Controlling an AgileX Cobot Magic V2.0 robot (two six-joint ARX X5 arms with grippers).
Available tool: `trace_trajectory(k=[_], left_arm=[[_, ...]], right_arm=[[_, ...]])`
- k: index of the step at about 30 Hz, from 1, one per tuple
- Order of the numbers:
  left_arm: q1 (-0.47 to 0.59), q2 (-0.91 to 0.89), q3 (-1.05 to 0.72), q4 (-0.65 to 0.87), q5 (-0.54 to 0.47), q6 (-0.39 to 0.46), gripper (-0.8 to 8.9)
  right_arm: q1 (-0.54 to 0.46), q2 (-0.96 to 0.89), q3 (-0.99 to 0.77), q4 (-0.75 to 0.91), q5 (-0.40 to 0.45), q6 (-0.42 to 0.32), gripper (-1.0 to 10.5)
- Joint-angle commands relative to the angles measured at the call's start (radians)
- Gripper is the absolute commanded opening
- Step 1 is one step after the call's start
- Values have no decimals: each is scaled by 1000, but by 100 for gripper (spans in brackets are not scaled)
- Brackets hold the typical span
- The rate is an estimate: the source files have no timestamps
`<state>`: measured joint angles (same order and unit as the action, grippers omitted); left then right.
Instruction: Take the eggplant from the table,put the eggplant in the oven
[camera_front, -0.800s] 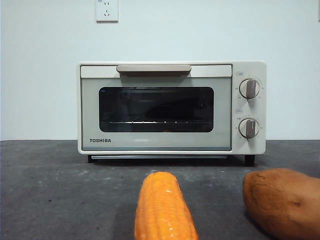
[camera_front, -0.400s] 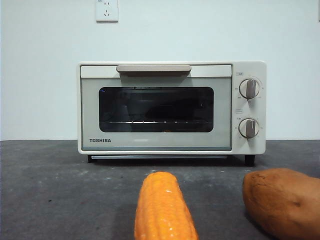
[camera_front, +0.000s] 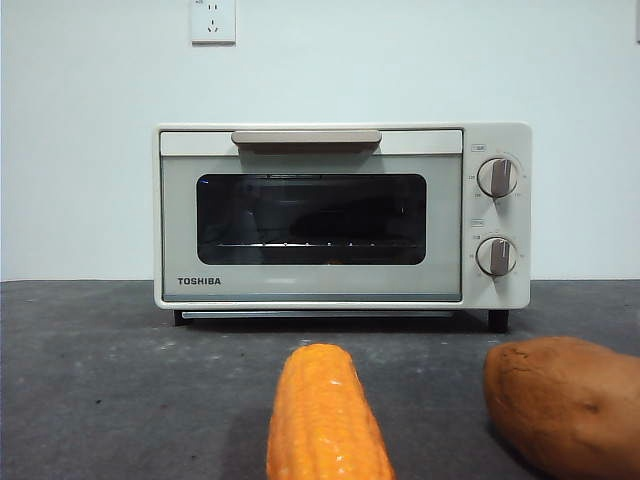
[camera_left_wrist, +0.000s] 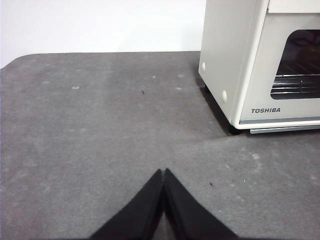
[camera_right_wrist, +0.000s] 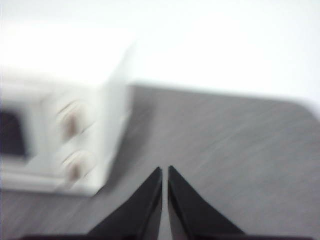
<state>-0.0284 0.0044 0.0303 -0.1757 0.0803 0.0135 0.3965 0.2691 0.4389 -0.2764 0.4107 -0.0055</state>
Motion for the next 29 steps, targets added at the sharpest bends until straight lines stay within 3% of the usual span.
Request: trace_trajectory(k=[1,5,8,11,19,29], left_arm=[[1,-1,-27,-3,2,12,6],[1,-1,-27,-3,2,12,6],[1,-1,-27,-3,2,12,6],[1,-1,-27,-3,2,12,6],[1,-1,-27,-3,2,12,6],[1,-1,-27,-3,2,12,6]], right_arm=[[-141,-40,-26,44,-63,-45,4],[-331,-97,-121,138,-216,-38,4],[-404,-132,-202,181,-370,-16,4],[-427,-170,-270,177,-444,-3,4],[-427,-267,-386,135,-448,45,4],[-427,-266,-418,139,-431,47,4]])
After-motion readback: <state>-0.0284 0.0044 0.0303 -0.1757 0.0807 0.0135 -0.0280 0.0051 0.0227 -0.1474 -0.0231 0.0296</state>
